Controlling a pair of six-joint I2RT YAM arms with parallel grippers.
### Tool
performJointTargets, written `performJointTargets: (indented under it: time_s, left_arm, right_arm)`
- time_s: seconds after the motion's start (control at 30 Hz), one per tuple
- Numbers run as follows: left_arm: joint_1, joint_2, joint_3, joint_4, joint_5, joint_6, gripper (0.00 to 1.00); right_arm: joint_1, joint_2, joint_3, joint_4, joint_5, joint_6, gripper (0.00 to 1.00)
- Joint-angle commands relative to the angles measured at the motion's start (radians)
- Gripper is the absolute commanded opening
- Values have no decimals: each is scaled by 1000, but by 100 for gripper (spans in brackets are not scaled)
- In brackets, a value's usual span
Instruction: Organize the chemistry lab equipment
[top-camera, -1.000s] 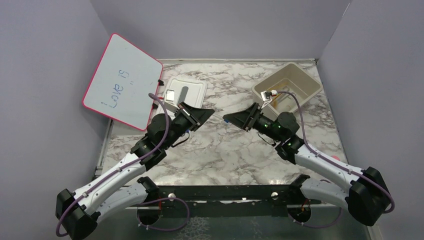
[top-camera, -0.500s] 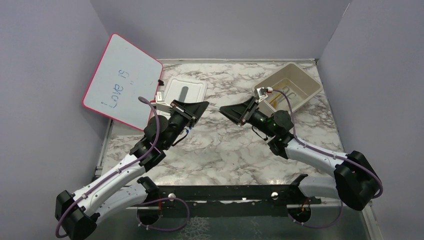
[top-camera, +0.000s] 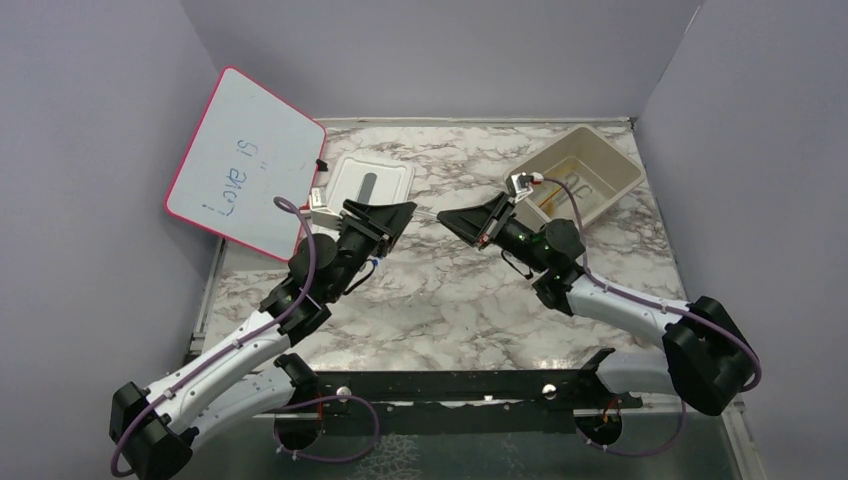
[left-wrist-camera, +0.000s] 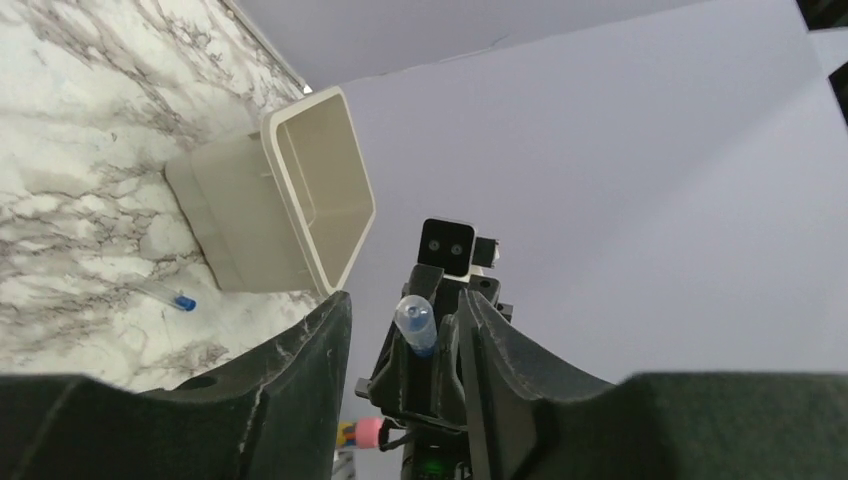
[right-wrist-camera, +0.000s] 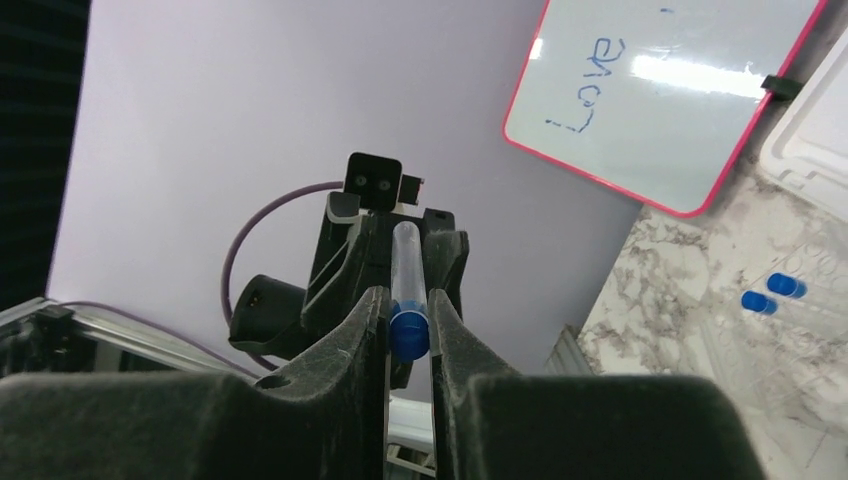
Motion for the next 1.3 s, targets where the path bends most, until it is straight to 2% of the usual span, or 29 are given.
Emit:
performJointTargets:
  time_s: [0.0,0.07,0.13,0.2,0.33,0.4,0.53,0.67,0.87,1.07,1.27]
  left_arm:
    - [0,-42,26,-175,-110,74,55]
    - [1,-64,63,-322,-206,135,63]
    - [1,-104,75,-410,-289,230,66]
    - [1,-145,99,-499,-366,313,68]
    - [0,-198,200,-625,-483,580,69]
    - [1,-209,266,-677,-506,742,69]
    - [1,-226,388,-766,-563,970,70]
    - [1,-229,469,-811,-613,1095,70]
    - [1,-221,560,-823,-706,1251,70]
    - [1,-247,585,-829,-771,1317,70]
    - [-6,-237,646,-870,-881,1375,72]
  right_arm:
    - [5,-55,54,-134,7,-113,17]
    - [6,-87,93,-305,-26,-208,17]
    - [6,-101,170,-559,-35,-324,17]
    - [7,-98,226,-738,-32,-422,17]
    - [20,-51,396,-1103,64,-656,17]
    - [52,-3,477,-1230,121,-745,17]
    - [201,138,673,-1457,301,-861,18]
    - [330,315,851,-1599,480,-890,18]
    - [445,611,1165,-1788,632,-908,18]
    - [470,802,1404,-1894,665,-932,18]
    - [478,914,1530,-1943,640,-955,18]
